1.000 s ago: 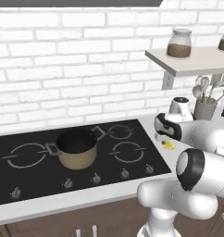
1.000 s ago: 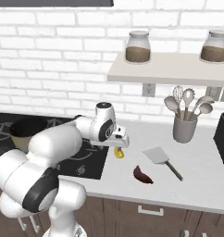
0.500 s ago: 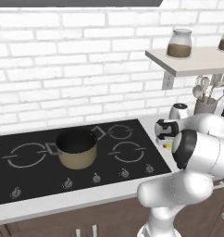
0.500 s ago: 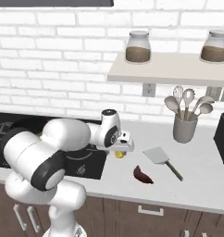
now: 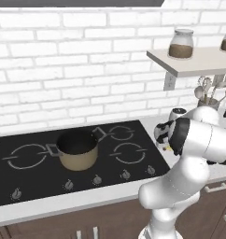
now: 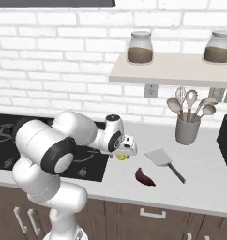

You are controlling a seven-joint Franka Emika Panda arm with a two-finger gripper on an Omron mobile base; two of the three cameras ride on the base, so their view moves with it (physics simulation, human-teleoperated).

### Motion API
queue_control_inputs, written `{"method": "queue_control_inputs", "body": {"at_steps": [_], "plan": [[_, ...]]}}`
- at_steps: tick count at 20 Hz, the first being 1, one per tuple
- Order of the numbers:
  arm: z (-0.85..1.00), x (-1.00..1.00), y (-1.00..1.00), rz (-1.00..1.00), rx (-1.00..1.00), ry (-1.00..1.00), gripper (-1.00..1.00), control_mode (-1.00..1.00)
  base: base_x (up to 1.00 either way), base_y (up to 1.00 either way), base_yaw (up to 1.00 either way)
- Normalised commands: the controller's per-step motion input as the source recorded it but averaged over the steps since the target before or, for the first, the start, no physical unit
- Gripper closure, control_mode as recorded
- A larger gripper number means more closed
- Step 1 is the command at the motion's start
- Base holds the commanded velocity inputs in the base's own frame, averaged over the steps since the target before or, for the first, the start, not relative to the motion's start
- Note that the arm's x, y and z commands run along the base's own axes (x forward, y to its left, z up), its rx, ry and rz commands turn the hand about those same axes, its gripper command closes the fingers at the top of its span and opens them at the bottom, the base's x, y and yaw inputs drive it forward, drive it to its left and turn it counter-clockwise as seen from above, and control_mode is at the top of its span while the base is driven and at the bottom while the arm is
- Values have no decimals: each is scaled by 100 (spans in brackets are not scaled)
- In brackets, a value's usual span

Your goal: Put the potato and lemon wedge in the pot. Retrieve the spatula and lightly stir the vegetables in the pot.

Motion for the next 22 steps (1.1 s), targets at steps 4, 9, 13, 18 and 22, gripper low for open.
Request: {"method": "queue_control_inputs", "body": {"at_steps": [4, 9, 13, 18, 22], "plan": [[-17, 30, -3, 0, 0, 0, -100, -100, 0, 0, 0], [-18, 21, -3, 0, 0, -1, -100, -100, 0, 0, 0], [-28, 0, 0, 0, -2, -3, 100, -100, 0, 0, 0], [-17, -13, 0, 0, -1, -8, 100, -100, 0, 0, 0], [4, -44, 1, 0, 0, -15, 100, -100, 0, 0, 0]]}}
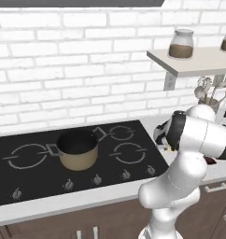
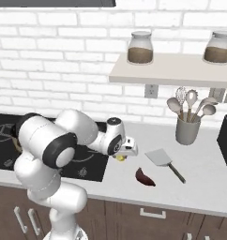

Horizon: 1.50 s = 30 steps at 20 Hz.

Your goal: Put the potato and lemon wedge in the pot. Retrieve the spatula and lightly stir the vegetables in the pot.

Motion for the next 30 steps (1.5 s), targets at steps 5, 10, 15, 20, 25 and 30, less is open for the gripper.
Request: {"method": "queue_control_inputs", "body": {"at_steps": [5, 10, 15, 20, 25, 30], "plan": [[80, -51, 25, 0, 0, -22, 100, -100, 0, 0, 0], [100, -27, 49, 0, 0, -4, 100, -100, 0, 0, 0], [100, -12, 63, 0, 0, 1, 100, -100, 0, 0, 0], [100, -2, 90, 0, 0, 6, 100, -100, 0, 0, 0], [72, -7, 100, 0, 0, 0, 100, -100, 0, 0, 0], [35, -1, 100, 0, 1, 0, 100, -100, 0, 0, 0]]}}
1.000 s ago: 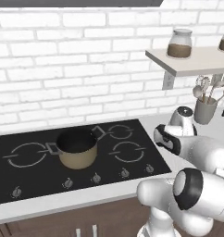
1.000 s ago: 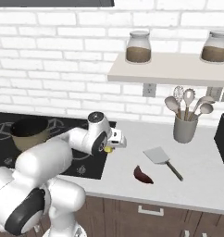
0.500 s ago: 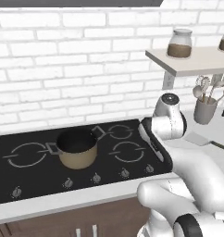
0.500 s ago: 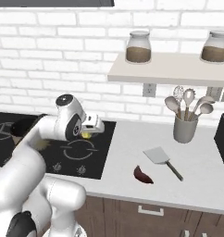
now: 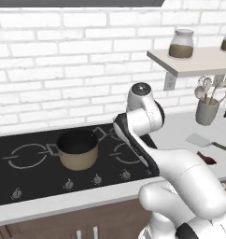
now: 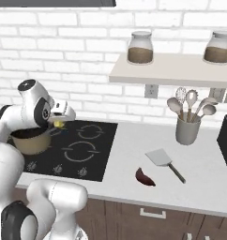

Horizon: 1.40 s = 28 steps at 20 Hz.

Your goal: Put the potato and lemon wedge in the pot. Retrieve the spatula and lightly stir the vegetables in the pot.

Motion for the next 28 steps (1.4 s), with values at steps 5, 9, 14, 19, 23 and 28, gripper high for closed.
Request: {"method": "queue_control_inputs", "body": {"at_steps": [5, 9, 14, 19, 23, 28], "plan": [[1, 0, 100, 3, 2, 5, 100, -100, 0, 0, 0], [-17, 1, 100, 2, 1, 6, 100, -100, 0, 0, 0], [-41, 19, 91, 0, 4, 5, 100, -100, 0, 0, 0], [-40, 45, 58, 0, 5, 8, 100, -100, 0, 0, 0], [-39, 62, 36, 0, 2, 12, 100, -100, 0, 0, 0], [-56, 26, 27, 0, 0, 9, 100, -100, 0, 0, 0]]}}
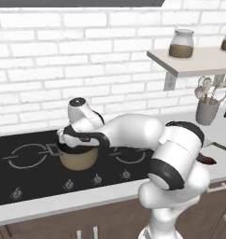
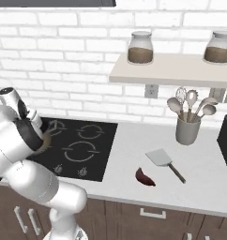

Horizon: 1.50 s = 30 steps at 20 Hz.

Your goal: Put the potato and lemon wedge in the pot. Retrieve the spatula and lightly stir the vegetables in the pot.

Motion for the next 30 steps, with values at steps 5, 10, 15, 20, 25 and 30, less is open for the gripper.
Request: {"method": "queue_control_inputs", "body": {"at_steps": [5, 10, 15, 20, 25, 30], "plan": [[-54, 14, 4, 0, 0, 5, 100, -100, 0, 0, 0], [-19, 7, 0, 0, 0, 1, -100, -100, 0, 0, 0], [12, 0, 0, 0, 0, 0, -100, -100, 0, 0, 0], [70, -26, -9, 0, 1, -2, -100, -100, 0, 0, 0], [96, -89, -81, -2, 8, -5, -100, -100, 0, 0, 0], [15, -58, -100, -15, 6, 3, -100, -100, 0, 0, 0]]}}
